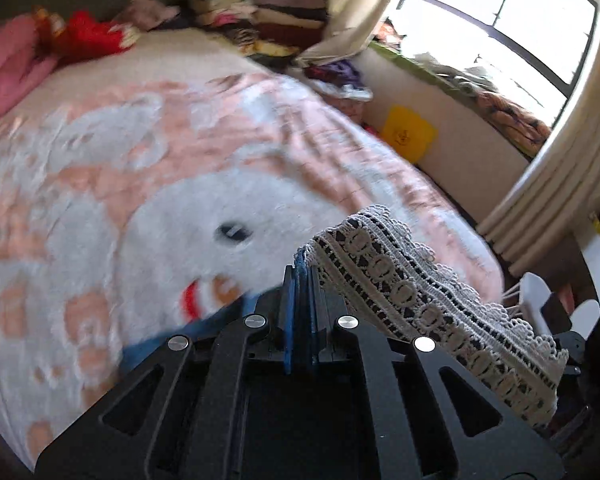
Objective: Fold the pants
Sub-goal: 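Hold the white lace hem with both grippers and lay it over the denim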
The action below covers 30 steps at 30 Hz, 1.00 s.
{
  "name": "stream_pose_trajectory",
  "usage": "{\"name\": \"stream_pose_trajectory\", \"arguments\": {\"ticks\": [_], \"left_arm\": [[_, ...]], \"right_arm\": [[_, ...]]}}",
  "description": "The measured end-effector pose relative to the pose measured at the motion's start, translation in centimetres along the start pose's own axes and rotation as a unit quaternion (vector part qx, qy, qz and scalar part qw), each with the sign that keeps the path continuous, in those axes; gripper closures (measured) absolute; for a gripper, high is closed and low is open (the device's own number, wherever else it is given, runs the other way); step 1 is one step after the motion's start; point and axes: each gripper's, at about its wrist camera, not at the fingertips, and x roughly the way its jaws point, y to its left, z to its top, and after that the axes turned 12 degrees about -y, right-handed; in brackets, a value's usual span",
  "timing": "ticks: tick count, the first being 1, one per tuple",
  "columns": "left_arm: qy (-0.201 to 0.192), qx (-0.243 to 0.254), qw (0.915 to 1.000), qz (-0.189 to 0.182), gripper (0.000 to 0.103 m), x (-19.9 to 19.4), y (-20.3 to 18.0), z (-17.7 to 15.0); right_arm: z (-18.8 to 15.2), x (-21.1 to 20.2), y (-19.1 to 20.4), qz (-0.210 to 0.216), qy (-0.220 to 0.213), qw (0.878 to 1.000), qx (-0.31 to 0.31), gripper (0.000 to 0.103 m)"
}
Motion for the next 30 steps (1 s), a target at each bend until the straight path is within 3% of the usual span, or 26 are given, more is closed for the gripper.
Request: {"name": "stream_pose_trajectory", "arguments": {"ticks": [4, 8, 12, 18, 20, 24, 30], "left_arm": [[0.017, -0.048, 0.9981, 0.034, 0.102, -1.2, 3.8, -2.7], [-0.010, -0.087, 0.9942, 0.063, 0.100, -4.3, 6.6, -3.9], [-0.058, -0.126, 0.9875, 0.075, 0.081, -8.5, 9.0, -4.0], [-0.083, -0.167, 0.9786, 0.087, 0.073, -12.0, 11.8, -6.3], [-0.080, -0.182, 0.9766, 0.082, 0.071, -12.3, 12.3, -6.9], [-0.076, -0.201, 0.9749, 0.058, 0.069, -12.7, 12.3, -7.6], [-0.067, -0.229, 0.9710, 0.019, 0.062, -12.3, 11.9, -8.3]], "right_arm": [[-1.5, 3.5, 2.9, 0.003, 0.044, 0.998, -0.042, 0.075], [-2.5, 5.5, 5.9, -0.001, 0.062, 0.993, -0.096, 0.075], [-3.3, 6.5, 8.7, -0.011, 0.073, 0.985, -0.155, 0.075], [-6.7, 8.5, 14.3, -0.010, 0.091, 0.947, -0.308, 0.068], [-7.6, 8.9, 15.4, 0.009, 0.102, 0.943, -0.318, 0.056], [-7.7, 7.7, 16.1, 0.026, 0.091, 0.944, -0.316, 0.049], [-6.3, 4.2, 13.8, 0.027, 0.064, 0.965, -0.253, 0.040]]}}
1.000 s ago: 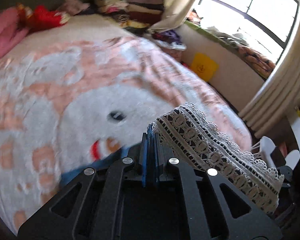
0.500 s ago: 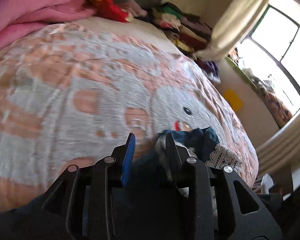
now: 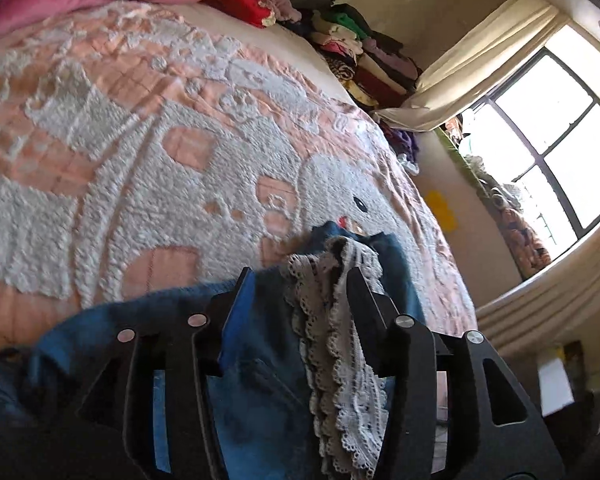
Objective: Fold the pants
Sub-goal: 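Hold the white lace hem with both grippers and lay it over the denim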
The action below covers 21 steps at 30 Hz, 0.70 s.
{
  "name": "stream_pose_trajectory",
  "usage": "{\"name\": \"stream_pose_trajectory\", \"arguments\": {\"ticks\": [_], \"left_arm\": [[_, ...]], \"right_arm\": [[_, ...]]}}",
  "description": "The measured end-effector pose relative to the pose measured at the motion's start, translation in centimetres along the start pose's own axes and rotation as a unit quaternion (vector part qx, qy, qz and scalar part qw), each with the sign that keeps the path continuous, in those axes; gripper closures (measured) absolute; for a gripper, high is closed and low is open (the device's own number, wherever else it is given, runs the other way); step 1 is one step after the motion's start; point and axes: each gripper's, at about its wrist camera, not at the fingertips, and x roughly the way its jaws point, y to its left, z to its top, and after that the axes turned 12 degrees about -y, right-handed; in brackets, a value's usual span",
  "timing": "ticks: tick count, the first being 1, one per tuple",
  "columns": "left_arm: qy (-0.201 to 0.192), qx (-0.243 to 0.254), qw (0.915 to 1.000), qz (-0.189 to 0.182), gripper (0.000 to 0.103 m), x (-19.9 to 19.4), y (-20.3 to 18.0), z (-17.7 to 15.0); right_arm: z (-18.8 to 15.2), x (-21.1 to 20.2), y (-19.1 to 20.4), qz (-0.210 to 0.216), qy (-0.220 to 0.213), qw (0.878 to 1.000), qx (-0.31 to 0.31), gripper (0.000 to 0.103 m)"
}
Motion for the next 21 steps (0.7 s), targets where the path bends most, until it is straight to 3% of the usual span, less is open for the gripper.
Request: {"name": "stream_pose_trajectory", "arguments": {"ticks": [5, 8, 12, 13, 14, 15, 16, 17, 21], "left_arm": [[0.034, 0.005, 0.9994, 0.005, 0.054, 1.3, -1.1, -0.9], [0.060, 0.013, 0.9979, 0.023, 0.048, 2.9, -1.8, -1.2], [0.070, 0.029, 0.9959, 0.049, 0.049, 4.7, -3.1, -1.3], [0.069, 0.035, 0.9954, 0.056, 0.057, 5.1, -3.7, -1.3], [0.069, 0.039, 0.9949, 0.061, 0.078, 5.3, -3.9, -1.3], [0.068, 0.049, 0.9940, 0.069, 0.092, 5.5, -4.4, -1.2], [0.068, 0.050, 0.9941, 0.068, 0.092, 5.5, -4.4, -1.1], [0.067, 0.050, 0.9944, 0.064, 0.093, 5.4, -4.5, -1.0], [0.030, 0.055, 0.9965, 0.056, 0.093, 2.7, -4.4, -0.3]], "right_arm": [[-1.8, -0.8, -1.5, -0.005, 0.013, 0.999, 0.034, 0.039], [-2.1, 0.1, -0.8, 0.012, 0.018, 0.999, 0.027, 0.039], [-1.6, 1.3, 0.7, 0.028, 0.015, 1.000, -0.005, 0.039], [-1.5, 1.7, 1.1, 0.029, 0.017, 0.999, -0.014, 0.039], [-1.6, 2.3, 1.4, 0.029, 0.021, 0.999, -0.024, 0.042], [-1.7, 2.8, 1.5, 0.029, 0.030, 0.999, -0.028, 0.070], [-1.9, 3.4, 1.6, 0.028, 0.046, 0.998, -0.028, 0.079], [-2.0, 3.7, 1.3, 0.026, 0.054, 0.998, -0.023, 0.080], [-0.9, 1.7, 1.0, 0.039, 0.016, 0.999, -0.015, 0.083]]}}
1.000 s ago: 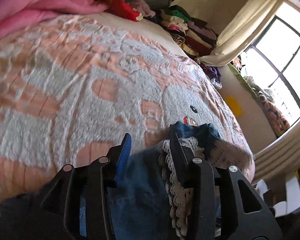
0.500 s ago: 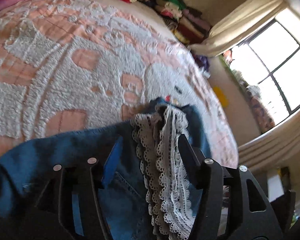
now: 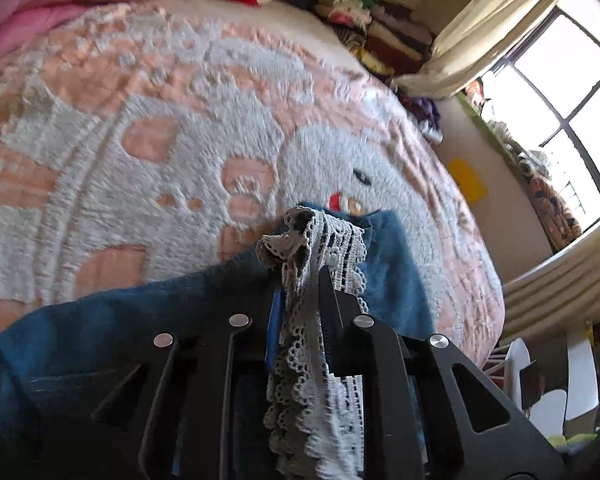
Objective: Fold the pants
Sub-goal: 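Hold the white lace hem with both grippers and lay it over the denim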
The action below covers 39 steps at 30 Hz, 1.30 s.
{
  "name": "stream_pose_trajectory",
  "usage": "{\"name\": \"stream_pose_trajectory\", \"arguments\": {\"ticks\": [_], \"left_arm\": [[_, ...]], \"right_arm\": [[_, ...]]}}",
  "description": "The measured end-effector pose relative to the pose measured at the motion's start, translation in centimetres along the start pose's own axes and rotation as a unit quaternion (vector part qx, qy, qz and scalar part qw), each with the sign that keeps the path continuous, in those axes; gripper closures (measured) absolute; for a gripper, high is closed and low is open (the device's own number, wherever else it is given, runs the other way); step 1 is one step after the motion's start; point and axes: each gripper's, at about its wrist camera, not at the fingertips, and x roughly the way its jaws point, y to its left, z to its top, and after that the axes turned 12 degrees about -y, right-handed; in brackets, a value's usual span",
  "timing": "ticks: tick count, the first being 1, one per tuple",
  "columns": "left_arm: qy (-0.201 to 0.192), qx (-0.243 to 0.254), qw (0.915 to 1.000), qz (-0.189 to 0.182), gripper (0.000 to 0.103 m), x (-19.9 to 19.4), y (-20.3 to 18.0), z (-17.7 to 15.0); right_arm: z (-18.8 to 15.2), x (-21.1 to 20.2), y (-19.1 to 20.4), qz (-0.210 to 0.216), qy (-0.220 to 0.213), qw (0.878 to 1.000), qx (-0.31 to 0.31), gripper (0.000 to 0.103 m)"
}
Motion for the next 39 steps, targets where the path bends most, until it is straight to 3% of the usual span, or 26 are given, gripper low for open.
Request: {"name": "stream_pose_trajectory", "arguments": {"ticks": [2, 5, 12, 17, 20, 25, 29, 31, 39], "left_arm": [[-0.011, 0.000, 0.9999, 0.007, 0.093, -0.5, 0.6, 0.0], [0.005, 0.003, 0.9997, 0.025, 0.091, 0.8, 1.3, -0.5], [-0.006, 0.003, 0.9992, 0.040, 0.070, 0.3, 2.4, -1.1], [-0.039, 0.048, 0.9962, 0.061, 0.071, -3.3, 0.9, -1.2], [-0.042, 0.071, 0.9949, 0.058, 0.084, -5.2, -0.4, -2.0], [0.007, 0.119, 0.9921, 0.040, 0.087, -5.3, -3.5, -5.9], [0.076, 0.170, 0.9794, 0.077, 0.084, -3.5, -4.6, -9.6], [0.081, 0.173, 0.9784, 0.080, 0.084, -3.4, -4.6, -9.9], [0.078, 0.155, 0.9816, 0.080, 0.084, -4.2, -4.3, -10.4]], "right_arm": [[0.4, 0.1, 0.2, 0.009, -0.009, 1.000, -0.004, 0.083], [-0.1, 2.0, 0.3, 0.020, 0.017, 1.000, 0.000, 0.081], [0.3, 1.7, -0.4, 0.045, 0.014, 0.998, 0.034, 0.072], [0.3, -2.1, -3.7, 0.030, -0.027, 0.994, 0.102, 0.066], [-0.4, -2.9, -6.4, -0.009, -0.027, 0.990, 0.137, 0.066], [-1.7, -2.5, -8.7, -0.026, -0.004, 0.984, 0.174, 0.066], [-4.0, -1.9, -7.8, -0.046, 0.050, 0.983, 0.169, 0.068], [-5.4, -1.5, -8.0, -0.056, 0.069, 0.981, 0.173, 0.069], [-6.6, -2.6, -8.2, -0.053, 0.053, 0.977, 0.199, 0.067]]}}
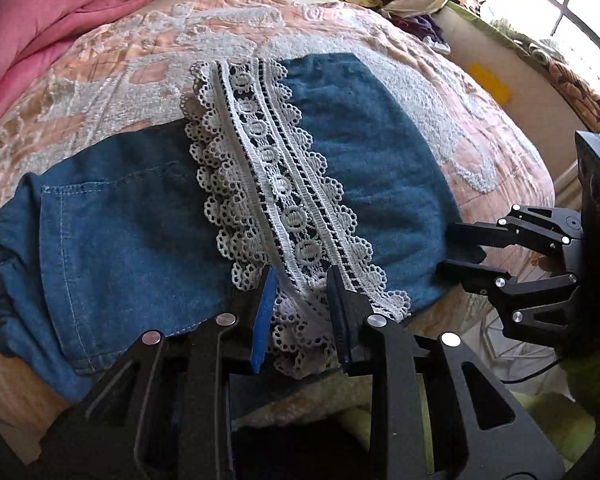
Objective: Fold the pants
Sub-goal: 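Hold the white lace hem with both grippers and lay it over the denim, then open the left gripper on the laid lace while the right gripper withdraws from the pants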
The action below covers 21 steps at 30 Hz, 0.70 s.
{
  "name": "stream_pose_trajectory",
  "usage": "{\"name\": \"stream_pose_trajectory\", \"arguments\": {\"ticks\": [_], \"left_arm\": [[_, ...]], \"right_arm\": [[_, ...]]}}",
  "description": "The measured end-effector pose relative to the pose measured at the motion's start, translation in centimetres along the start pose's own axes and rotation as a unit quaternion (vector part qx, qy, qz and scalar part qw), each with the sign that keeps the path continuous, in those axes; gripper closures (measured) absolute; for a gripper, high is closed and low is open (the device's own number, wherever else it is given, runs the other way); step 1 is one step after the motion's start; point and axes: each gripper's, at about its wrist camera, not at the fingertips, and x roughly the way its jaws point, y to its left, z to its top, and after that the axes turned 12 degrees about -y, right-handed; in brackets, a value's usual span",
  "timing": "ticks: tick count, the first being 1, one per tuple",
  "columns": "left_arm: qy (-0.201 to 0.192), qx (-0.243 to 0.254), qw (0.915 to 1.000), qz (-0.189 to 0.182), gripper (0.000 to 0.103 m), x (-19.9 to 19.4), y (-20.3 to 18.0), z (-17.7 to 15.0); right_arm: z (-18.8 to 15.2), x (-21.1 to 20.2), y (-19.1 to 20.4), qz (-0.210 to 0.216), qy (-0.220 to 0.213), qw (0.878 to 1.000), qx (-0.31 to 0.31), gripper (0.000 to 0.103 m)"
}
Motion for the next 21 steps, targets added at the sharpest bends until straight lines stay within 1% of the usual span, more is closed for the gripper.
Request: {"name": "stream_pose_trajectory", "arguments": {"ticks": [2, 4, 6, 9, 11, 13, 15, 21], "left_arm": [[-0.011, -0.012, 0.9999, -0.001, 0.081, -0.8, 0.0, 0.1], [-0.021, -0.010, 0.9997, 0.002, 0.081, -1.4, -0.4, 0.1], [-0.032, -0.002, 0.9995, 0.002, 0.081, -2.0, -0.9, 0.3], [-0.034, 0.014, 0.9993, -0.003, 0.081, -2.0, -2.0, 0.6], [-0.022, 0.017, 0.9996, -0.006, 0.081, -1.4, -2.3, 0.3], [-0.001, 0.020, 0.9998, -0.007, 0.081, -0.3, -2.6, -0.3], [0.007, 0.023, 0.9997, -0.002, 0.080, 0.2, -2.7, -0.7], [0.006, 0.019, 0.9998, -0.008, 0.079, 0.3, -2.5, -0.9]], "right_arm": [[0.6, -0.6, -0.2, 0.009, -0.011, 1.000, 0.006, 0.067], [1.1, -1.6, -0.6, 0.013, -0.030, 0.999, 0.011, 0.067], [1.9, -3.0, -1.2, 0.007, -0.056, 0.998, 0.017, 0.067], [3.3, -3.4, -2.1, -0.004, -0.073, 0.997, 0.018, 0.067], [4.6, -2.9, -2.4, -0.007, -0.074, 0.997, 0.009, 0.067], [5.7, -2.1, -2.5, -0.007, -0.070, 0.997, -0.005, 0.067], [6.9, -0.5, -2.5, -0.010, -0.060, 0.998, -0.015, 0.067], [9.9, 4.7, -3.3, -0.002, -0.036, 0.999, -0.001, 0.067]]}}
